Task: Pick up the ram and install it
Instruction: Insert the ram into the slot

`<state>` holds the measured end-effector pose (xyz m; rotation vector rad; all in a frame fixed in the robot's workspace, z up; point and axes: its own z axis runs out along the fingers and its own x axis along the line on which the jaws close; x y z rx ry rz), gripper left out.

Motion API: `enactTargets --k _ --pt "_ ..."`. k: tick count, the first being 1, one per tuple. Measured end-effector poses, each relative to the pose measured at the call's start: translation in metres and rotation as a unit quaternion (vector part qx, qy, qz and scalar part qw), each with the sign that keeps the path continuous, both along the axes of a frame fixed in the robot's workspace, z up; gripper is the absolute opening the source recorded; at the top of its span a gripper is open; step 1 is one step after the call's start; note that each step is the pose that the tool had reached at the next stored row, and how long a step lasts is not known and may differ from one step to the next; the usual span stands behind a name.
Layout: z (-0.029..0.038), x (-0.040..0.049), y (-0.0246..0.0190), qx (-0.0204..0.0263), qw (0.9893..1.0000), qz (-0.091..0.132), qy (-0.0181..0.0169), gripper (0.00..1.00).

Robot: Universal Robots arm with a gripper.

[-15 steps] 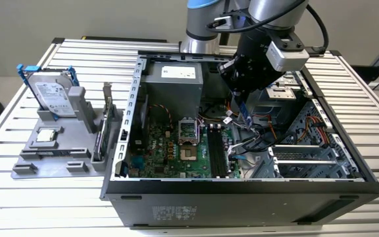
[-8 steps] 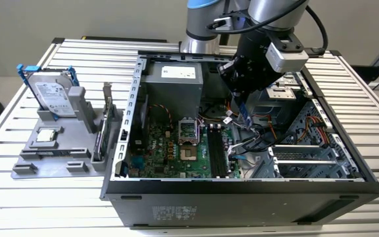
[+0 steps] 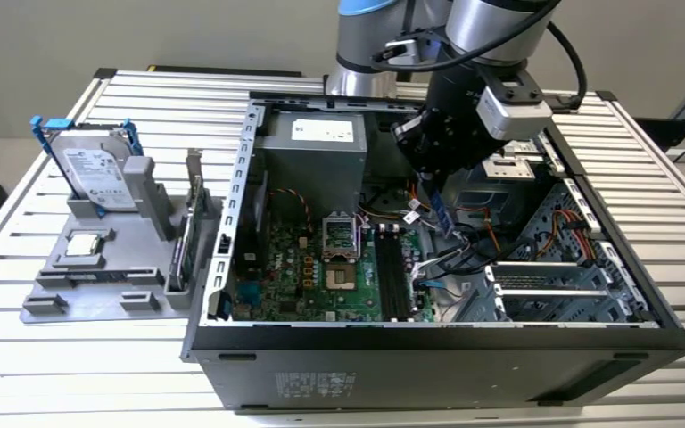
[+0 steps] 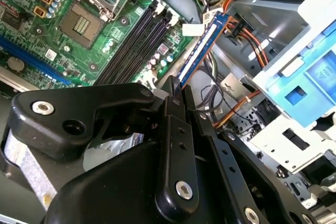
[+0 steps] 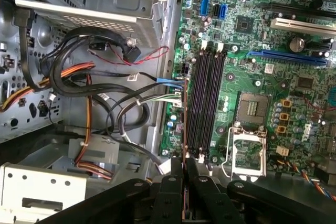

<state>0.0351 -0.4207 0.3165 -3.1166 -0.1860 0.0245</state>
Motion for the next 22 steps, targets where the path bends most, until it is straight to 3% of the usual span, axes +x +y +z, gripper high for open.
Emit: enactTargets --k 17,22 --pt "-0.0023 0.0000 -0.0003 -0.0001 1.0000 -0.001 0.0010 0.00" --pt "-0.0041 0.0000 -0.0013 -0.0001 0.9997 -0.023 0.0018 0.00"
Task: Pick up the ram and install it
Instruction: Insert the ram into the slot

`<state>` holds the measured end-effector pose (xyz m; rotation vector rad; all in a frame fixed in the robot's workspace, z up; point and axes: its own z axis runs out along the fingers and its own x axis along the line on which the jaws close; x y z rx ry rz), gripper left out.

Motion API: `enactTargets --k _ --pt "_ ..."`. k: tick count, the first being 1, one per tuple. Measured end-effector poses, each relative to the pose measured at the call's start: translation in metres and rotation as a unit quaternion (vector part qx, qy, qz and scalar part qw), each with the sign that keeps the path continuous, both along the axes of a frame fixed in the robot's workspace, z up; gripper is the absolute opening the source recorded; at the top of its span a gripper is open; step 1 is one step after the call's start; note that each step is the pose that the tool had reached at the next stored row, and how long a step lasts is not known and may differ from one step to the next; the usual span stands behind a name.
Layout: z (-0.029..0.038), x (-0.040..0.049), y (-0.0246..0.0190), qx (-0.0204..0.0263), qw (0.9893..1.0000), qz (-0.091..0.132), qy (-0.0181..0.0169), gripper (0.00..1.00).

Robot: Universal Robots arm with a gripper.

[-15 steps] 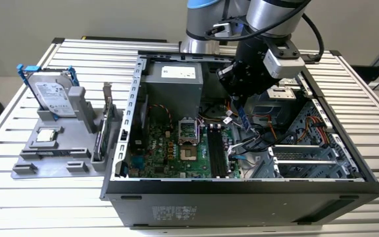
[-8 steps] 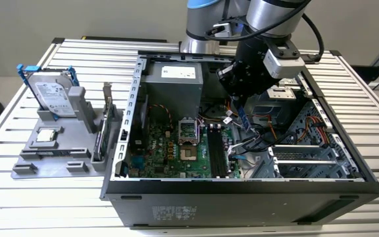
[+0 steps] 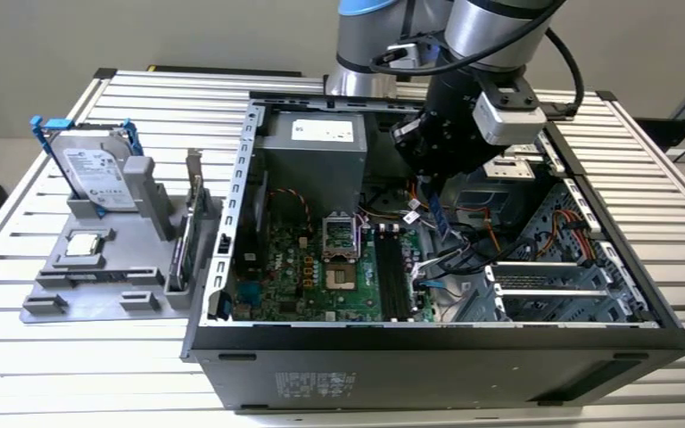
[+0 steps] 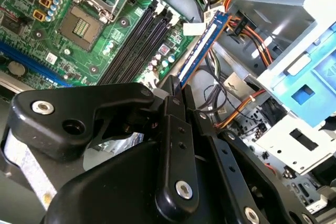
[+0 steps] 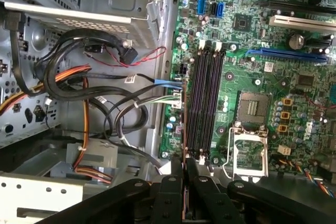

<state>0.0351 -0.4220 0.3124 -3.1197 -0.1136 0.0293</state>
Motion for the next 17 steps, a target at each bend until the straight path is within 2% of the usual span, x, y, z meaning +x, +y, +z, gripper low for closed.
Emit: enactTargets --k 5,9,17 --pt "-0.0033 0.0000 -0.0007 -0.0001 0.9998 -0.018 0.0002 0.00" --pt "-0.0082 -0.0003 -0.0019 0.0000 0.9998 -0.019 0.0003 0.00" --pt "-0.0195 -0.0025 -0.0070 0.0000 0.9998 -0.019 0.0010 0.00"
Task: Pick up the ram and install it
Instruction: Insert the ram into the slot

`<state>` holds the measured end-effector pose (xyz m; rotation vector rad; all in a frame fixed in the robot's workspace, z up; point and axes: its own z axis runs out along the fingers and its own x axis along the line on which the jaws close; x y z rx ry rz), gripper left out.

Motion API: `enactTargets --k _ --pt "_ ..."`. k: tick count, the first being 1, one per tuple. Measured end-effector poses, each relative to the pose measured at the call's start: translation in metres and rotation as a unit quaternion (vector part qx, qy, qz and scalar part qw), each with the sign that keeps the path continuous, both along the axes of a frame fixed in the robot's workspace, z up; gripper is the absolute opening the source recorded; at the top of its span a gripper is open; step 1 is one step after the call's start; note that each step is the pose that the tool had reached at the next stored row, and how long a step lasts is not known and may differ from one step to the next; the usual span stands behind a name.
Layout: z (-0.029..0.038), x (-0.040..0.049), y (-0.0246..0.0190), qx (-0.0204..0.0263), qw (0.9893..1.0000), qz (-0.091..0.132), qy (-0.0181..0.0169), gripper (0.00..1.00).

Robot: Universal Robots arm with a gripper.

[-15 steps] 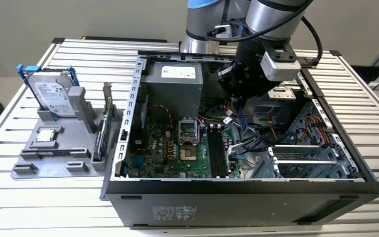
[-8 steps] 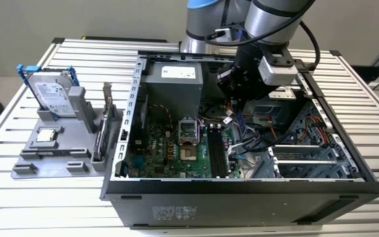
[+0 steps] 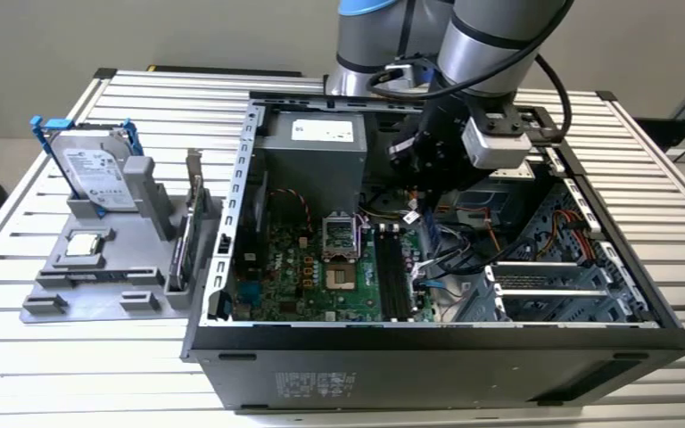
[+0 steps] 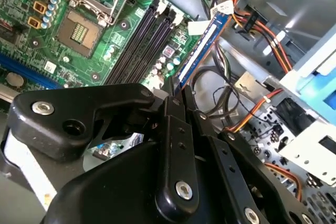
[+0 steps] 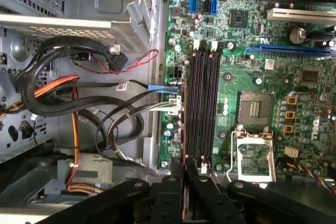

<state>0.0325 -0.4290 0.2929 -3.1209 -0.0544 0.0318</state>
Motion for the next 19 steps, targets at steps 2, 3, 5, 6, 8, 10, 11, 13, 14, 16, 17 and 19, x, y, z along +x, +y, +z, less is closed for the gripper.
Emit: enactTargets --k 2,3,5,6,8,10,11,13,14,16,17,19 --pt "-0.0023 -0.0005 -0.0013 0.0000 1.0000 0.000 0.0001 0.00" --pt "-0.0028 -0.0008 -0.0025 -0.0002 1.0000 0.000 0.0002 0.00" --pt "-0.0042 -0.0012 -0.0064 0.0000 1.0000 0.000 0.0002 0.00" --pt "-0.0053 -0.0016 -0.0082 0.0000 1.0000 0.000 0.0003 0.00" --pt "-0.0067 -0.0022 -0.0117 0.0000 1.0000 0.000 0.0005 0.00" --pt "-0.0093 -0.0026 -0.0143 0.0001 1.0000 0.000 0.0012 0.00" --pt "-0.0108 -0.0027 -0.0147 0.0001 1.0000 0.000 0.0015 0.00" --pt "-0.0131 -0.0028 -0.0159 0.0000 1.0000 0.000 0.0028 0.00" --pt "-0.0147 -0.0029 -0.0163 0.0000 1.0000 0.000 0.0031 0.00" --pt "-0.0176 -0.0030 -0.0173 0.0000 1.0000 -0.001 0.0035 0.00" --pt "-0.0191 -0.0030 -0.0179 0.0000 1.0000 -0.001 0.0036 0.00" --pt "-0.0226 -0.0032 -0.0193 0.0000 1.0000 -0.001 0.0038 0.00"
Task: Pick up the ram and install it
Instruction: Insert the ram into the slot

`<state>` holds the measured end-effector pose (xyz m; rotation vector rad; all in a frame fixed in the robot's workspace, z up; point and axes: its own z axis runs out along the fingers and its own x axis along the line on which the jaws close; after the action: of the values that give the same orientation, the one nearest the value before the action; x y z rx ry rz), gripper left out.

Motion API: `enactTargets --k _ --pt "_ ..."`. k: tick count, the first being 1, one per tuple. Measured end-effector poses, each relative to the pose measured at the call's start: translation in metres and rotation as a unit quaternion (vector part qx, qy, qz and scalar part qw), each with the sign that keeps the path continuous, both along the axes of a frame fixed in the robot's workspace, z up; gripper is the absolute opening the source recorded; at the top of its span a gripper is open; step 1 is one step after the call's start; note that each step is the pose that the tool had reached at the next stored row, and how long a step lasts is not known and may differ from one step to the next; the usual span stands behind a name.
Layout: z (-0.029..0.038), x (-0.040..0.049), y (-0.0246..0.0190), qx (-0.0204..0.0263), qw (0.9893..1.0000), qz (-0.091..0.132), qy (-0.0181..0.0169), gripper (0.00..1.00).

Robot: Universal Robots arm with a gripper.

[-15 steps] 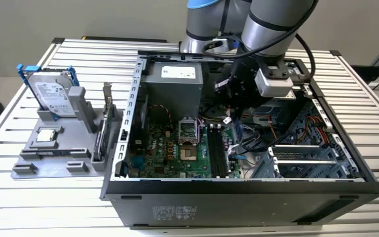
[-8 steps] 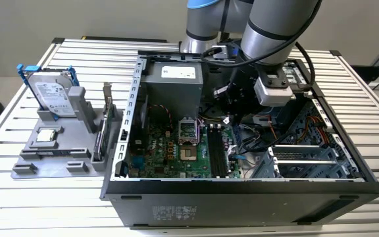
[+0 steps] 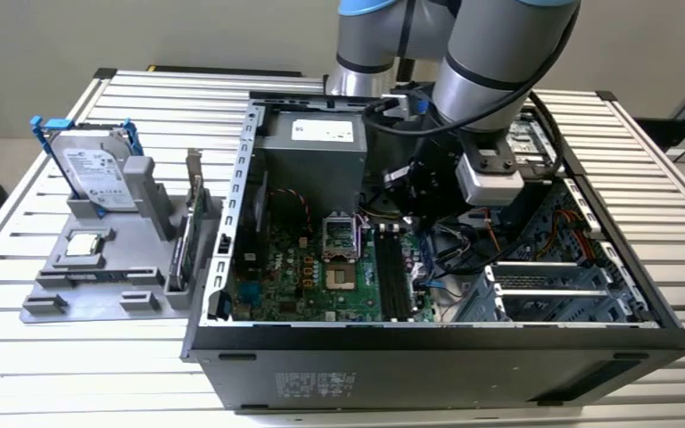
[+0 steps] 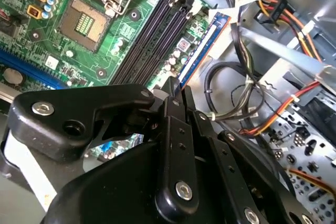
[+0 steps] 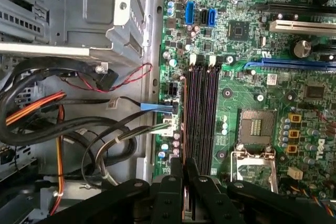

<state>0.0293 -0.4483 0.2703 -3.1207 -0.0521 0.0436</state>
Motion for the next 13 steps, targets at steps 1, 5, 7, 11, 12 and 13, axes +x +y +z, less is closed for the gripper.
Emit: enactTargets --k 1,5,7,11,12,13 --pt "-0.0018 0.0000 -0.0007 0.0000 1.0000 0.000 0.0000 0.00" --pt "-0.0085 -0.0001 -0.0033 0.0000 1.0000 0.000 0.0001 0.00" --pt "-0.0112 -0.0002 -0.0040 0.0000 1.0000 0.000 0.0002 0.00" --pt "-0.0184 -0.0004 -0.0048 0.0000 1.0000 0.000 0.0002 0.00" --pt "-0.0203 -0.0004 -0.0049 0.0000 1.0000 0.000 0.0002 0.00" --pt "-0.0220 -0.0004 -0.0051 0.0000 1.0000 0.000 0.0002 0.00"
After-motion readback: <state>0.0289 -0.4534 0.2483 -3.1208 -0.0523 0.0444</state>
